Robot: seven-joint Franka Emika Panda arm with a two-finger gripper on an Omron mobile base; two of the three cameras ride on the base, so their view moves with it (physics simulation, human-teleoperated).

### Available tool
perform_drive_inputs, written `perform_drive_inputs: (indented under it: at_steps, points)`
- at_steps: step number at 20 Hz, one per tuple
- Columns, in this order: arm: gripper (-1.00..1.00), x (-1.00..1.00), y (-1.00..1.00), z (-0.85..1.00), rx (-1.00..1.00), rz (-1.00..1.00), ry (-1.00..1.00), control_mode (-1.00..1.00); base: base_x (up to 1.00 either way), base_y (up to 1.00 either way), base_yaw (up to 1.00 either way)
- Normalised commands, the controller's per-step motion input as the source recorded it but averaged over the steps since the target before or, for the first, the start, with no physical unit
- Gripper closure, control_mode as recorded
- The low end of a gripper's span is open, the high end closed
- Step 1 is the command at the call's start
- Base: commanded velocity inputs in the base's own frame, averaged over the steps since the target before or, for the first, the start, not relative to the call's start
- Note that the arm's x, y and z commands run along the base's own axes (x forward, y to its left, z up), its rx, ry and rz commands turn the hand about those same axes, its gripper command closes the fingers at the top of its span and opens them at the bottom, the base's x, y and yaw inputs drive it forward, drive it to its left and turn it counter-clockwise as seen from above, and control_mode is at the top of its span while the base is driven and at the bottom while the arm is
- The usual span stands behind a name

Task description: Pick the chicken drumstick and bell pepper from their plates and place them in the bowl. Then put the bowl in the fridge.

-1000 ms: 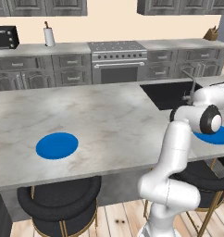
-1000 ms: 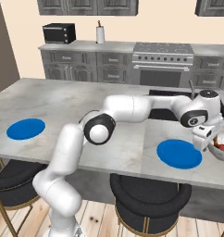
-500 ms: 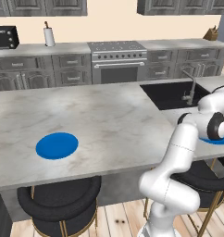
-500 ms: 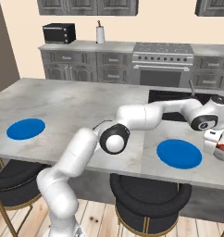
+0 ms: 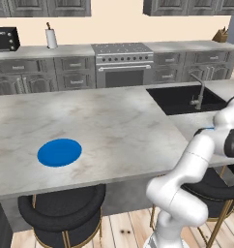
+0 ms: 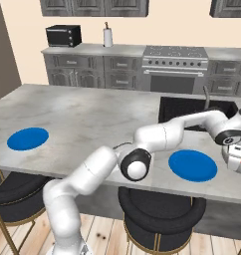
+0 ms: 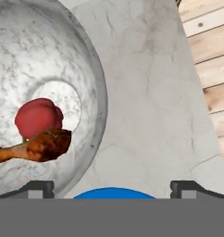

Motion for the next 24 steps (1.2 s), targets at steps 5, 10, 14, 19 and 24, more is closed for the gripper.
perform_drive_inputs:
  at_steps: [5, 10, 14, 19, 24]
  points:
    - [-1.00, 0.30, -0.12, -0.11, 0.05, 0.00, 0.05, -1.00, 0.00, 0.00, 0.00]
    - [-1.00, 0.24, -0.17, -0.21, 0.00, 0.00, 0.04, -1.00, 0.00, 0.00, 0.00]
    - [-1.00, 0.32, -0.31, -0.01, 0.04, 0.00, 0.02, -1.00, 0.00, 0.00, 0.00]
    - [-1.00, 0.17, -0.33, -0.01, 0.06, 0.00, 0.00, -1.00, 0.00, 0.00, 0.00]
    - [-1.00, 0.08, -0.34, -0.07, 0.10, 0.00, 0.01, -1.00, 0.00, 0.00, 0.00]
